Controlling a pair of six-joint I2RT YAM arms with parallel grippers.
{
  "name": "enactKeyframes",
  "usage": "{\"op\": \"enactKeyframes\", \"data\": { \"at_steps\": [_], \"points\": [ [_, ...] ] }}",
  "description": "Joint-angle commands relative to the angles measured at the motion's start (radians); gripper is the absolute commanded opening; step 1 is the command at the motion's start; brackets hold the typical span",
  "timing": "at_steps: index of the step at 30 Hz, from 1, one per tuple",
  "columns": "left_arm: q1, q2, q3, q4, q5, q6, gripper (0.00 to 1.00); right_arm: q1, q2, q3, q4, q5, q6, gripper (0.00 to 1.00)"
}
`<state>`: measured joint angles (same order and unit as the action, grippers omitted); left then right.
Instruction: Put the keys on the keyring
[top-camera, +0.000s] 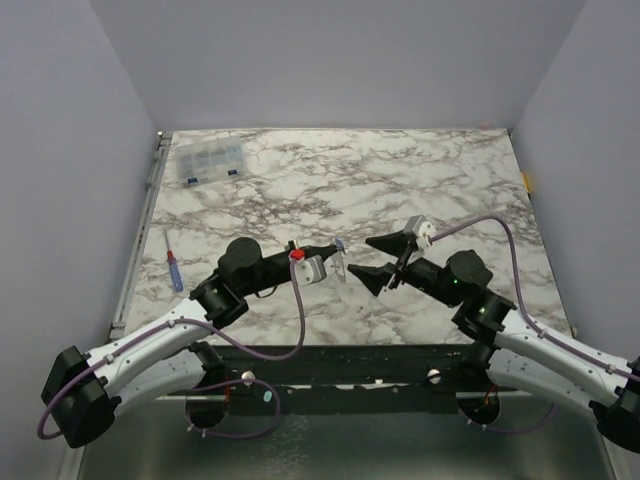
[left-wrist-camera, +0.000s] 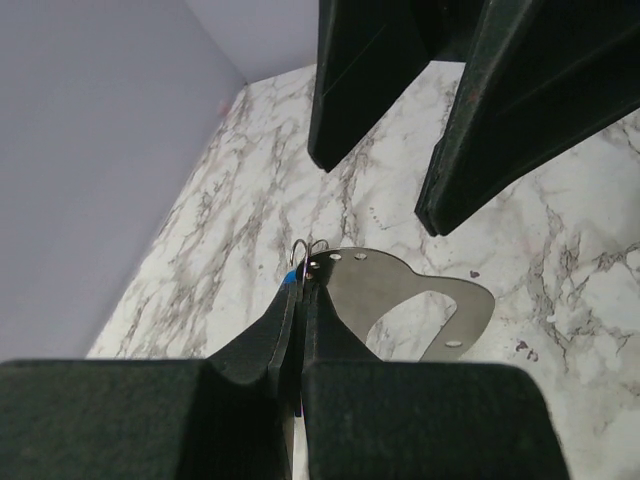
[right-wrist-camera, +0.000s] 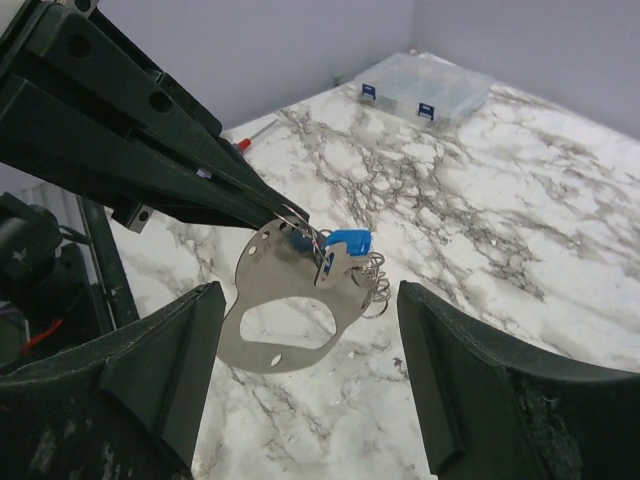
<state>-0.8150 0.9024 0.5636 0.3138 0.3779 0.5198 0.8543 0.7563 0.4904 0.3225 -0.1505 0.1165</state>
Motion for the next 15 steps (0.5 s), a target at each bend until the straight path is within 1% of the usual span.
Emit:
{"op": "enactKeyframes", "data": {
  "at_steps": [1, 4, 6, 15],
  "points": [
    [0.007, -0.027, -0.017, 0.059, 0.118, -0.027, 0.0, 0.006, 0.033, -0.028, 0.136, -0.075, -0.175, 0.78],
    [0.008, -0.037, -0.025, 0.069, 0.159, -0.03, 0.0, 0.006, 0.034, -0.08, 0.234, -0.076, -0.228, 0.73],
    [0.009, -0.043, -0.028, 0.073, 0.179, -0.03, 0.0, 0.006, 0.04, -0.099, 0.27, -0.073, -0.252, 0.7],
    [0.01, -0.054, -0.037, 0.08, 0.232, -0.035, 0.0, 0.006, 0.07, -0.101, 0.313, -0.12, -0.27, 0.56]
  ]
}}
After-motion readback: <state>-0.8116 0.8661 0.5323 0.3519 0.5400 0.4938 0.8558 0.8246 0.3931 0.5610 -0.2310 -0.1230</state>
